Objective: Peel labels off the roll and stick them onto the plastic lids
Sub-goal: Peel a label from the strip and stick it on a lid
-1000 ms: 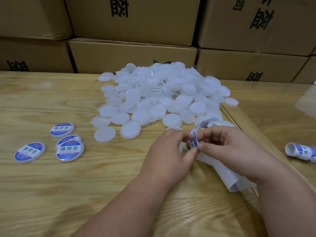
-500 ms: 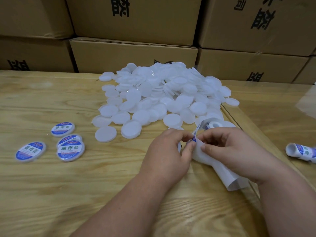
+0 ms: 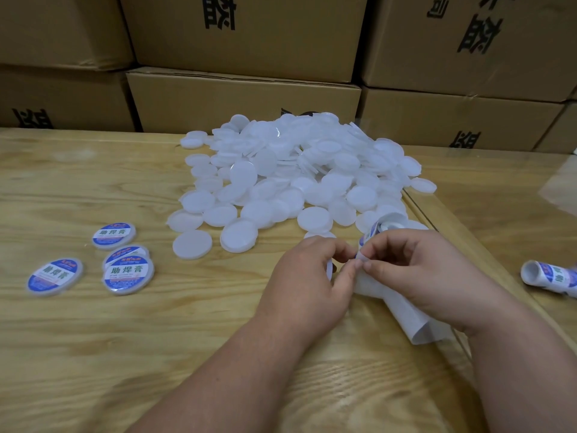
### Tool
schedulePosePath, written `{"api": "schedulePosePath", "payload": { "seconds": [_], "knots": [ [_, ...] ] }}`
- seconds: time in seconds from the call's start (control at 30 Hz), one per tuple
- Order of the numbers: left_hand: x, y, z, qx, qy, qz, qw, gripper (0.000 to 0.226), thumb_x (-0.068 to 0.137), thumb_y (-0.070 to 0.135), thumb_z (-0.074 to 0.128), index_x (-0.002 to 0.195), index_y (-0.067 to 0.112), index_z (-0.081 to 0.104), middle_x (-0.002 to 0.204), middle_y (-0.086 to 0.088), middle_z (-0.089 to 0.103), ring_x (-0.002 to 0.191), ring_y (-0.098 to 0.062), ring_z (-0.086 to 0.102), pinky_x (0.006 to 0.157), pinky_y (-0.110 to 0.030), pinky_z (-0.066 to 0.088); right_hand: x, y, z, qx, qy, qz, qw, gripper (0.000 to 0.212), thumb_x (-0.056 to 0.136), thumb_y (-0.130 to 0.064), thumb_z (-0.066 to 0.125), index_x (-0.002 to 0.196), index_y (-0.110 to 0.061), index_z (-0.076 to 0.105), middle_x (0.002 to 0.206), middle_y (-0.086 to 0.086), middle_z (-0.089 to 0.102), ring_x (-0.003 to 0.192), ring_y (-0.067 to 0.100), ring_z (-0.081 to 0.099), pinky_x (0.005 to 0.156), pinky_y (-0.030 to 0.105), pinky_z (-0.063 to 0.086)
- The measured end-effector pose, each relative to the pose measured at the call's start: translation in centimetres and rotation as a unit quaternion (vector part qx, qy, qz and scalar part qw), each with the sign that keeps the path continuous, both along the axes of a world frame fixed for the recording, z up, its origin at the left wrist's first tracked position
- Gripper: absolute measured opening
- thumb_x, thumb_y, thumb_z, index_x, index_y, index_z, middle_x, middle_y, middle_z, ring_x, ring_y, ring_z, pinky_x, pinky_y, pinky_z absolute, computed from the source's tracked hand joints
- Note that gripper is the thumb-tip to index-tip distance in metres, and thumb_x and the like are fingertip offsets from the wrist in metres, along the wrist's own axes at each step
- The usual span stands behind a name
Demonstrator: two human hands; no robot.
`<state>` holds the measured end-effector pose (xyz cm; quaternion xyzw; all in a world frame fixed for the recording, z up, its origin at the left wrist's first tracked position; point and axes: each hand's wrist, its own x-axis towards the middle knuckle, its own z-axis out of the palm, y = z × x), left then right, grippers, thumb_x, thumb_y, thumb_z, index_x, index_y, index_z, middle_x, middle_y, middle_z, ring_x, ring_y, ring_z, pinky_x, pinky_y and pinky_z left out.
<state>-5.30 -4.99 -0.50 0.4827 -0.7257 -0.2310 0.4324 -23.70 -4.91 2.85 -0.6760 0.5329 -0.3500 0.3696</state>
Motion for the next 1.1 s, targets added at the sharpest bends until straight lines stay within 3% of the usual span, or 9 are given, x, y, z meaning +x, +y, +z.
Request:
{"api": "schedulePosePath", "payload": {
  "seconds": [0.27, 0.37, 0.5, 0.57, 0.67, 0.77, 0.87, 1.0, 1.1],
  "knots": [
    [0.3, -0.1, 0.1, -0.004, 0.004, 0.026, 1.0, 0.005, 0.093, 0.028, 0.065, 0.09, 0.03, 0.069, 0.087, 0.019, 0.063, 0.089, 0.0, 0.057, 0.076, -0.01, 0.04, -0.2, 0.2, 0.1, -0.005, 0.02, -0.014, 1.0, 0.023, 0.077, -0.033, 0.066, 0.097, -0.037, 0.077, 0.09, -0.005, 0.074, 0.086, 0.013, 0.07, 0.077, 0.03, 0.056],
    [0.7, -0.3, 0.1, 0.012, 0.025, 0.057, 0.998, 0.008, 0.092, 0.027, 0.064, 0.086, 0.03, 0.067, 0.084, 0.021, 0.064, 0.088, 0.002, 0.058, 0.072, -0.008, 0.039, -0.5, 0.2, 0.3, 0.002, 0.043, -0.032, 0.999, 0.023, 0.078, -0.026, 0.063, 0.095, -0.036, 0.076, 0.087, -0.007, 0.073, 0.081, 0.015, 0.069, 0.073, 0.034, 0.056],
    [1.6, -0.5, 0.1, 0.067, 0.09, 0.108, 0.988, 0.011, 0.091, 0.031, 0.063, 0.08, 0.032, 0.064, 0.077, 0.022, 0.065, 0.075, 0.0, 0.06, 0.061, -0.011, 0.041, -0.8, 0.1, 0.4, -0.003, 0.06, -0.071, 0.996, 0.031, 0.084, -0.008, 0.061, 0.087, -0.035, 0.073, 0.08, -0.003, 0.069, 0.065, 0.005, 0.058, 0.06, 0.021, 0.048],
    [1.9, -0.5, 0.2, 0.09, 0.142, 0.128, 0.978, 0.012, 0.09, 0.03, 0.064, 0.078, 0.032, 0.064, 0.076, 0.023, 0.065, 0.069, 0.0, 0.06, 0.057, -0.009, 0.041, -1.0, 0.1, 0.5, -0.005, 0.079, -0.095, 0.992, 0.024, 0.083, -0.008, 0.061, 0.086, -0.029, 0.072, 0.084, 0.005, 0.067, 0.063, 0.009, 0.054, 0.06, 0.025, 0.045],
    [2.3, -0.4, 0.6, 0.122, 0.238, 0.125, 0.956, 0.01, 0.09, 0.026, 0.064, 0.083, 0.032, 0.067, 0.078, 0.02, 0.069, 0.071, -0.002, 0.066, 0.059, -0.011, 0.047, -0.9, 0.1, 0.6, -0.022, 0.083, -0.138, 0.987, 0.02, 0.085, -0.013, 0.064, 0.089, -0.032, 0.068, 0.079, -0.007, 0.065, 0.06, 0.001, 0.055, 0.062, 0.023, 0.046],
    [2.8, -0.4, 1.0, 0.16, 0.315, 0.086, 0.932, 0.016, 0.089, 0.018, 0.063, 0.094, 0.033, 0.066, 0.077, 0.012, 0.073, 0.065, -0.012, 0.067, 0.056, -0.027, 0.053, 0.3, 0.3, 0.8, -0.124, 0.098, -0.184, 0.97, 0.018, 0.085, -0.025, 0.069, 0.093, -0.04, 0.063, 0.09, -0.02, 0.062, 0.081, -0.007, 0.059, 0.065, 0.011, 0.042],
    [3.1, -0.5, 1.1, 0.167, 0.345, 0.058, 0.922, 0.018, 0.081, 0.02, 0.062, 0.092, 0.034, 0.066, 0.075, 0.01, 0.071, 0.067, -0.009, 0.066, 0.055, -0.021, 0.049, 1.8, 0.6, 1.1, -0.246, 0.099, -0.16, 0.951, 0.029, 0.085, -0.016, 0.072, 0.089, -0.043, 0.063, 0.096, -0.023, 0.059, 0.095, -0.003, 0.055, 0.074, 0.001, 0.038],
    [3.0, -0.5, 1.1, 0.177, 0.35, 0.046, 0.919, 0.021, 0.073, 0.023, 0.058, 0.084, 0.036, 0.07, 0.075, 0.01, 0.071, 0.067, -0.008, 0.066, 0.055, -0.019, 0.048, 3.2, 0.8, 0.8, -0.272, 0.09, -0.077, 0.955, 0.046, 0.085, -0.004, 0.074, 0.087, -0.048, 0.063, 0.099, -0.017, 0.06, 0.1, 0.01, 0.057, 0.08, 0.008, 0.037],
    [2.9, -0.5, 1.0, 0.185, 0.347, 0.047, 0.918, 0.023, 0.072, 0.024, 0.056, 0.083, 0.038, 0.071, 0.079, 0.005, 0.074, 0.068, -0.008, 0.068, 0.055, -0.019, 0.049, 3.8, 0.9, 0.7, -0.291, 0.093, -0.036, 0.952, 0.036, 0.088, -0.008, 0.071, 0.094, -0.043, 0.067, 0.101, -0.019, 0.057, 0.103, 0.01, 0.056, 0.086, 0.014, 0.038]
  ]
}}
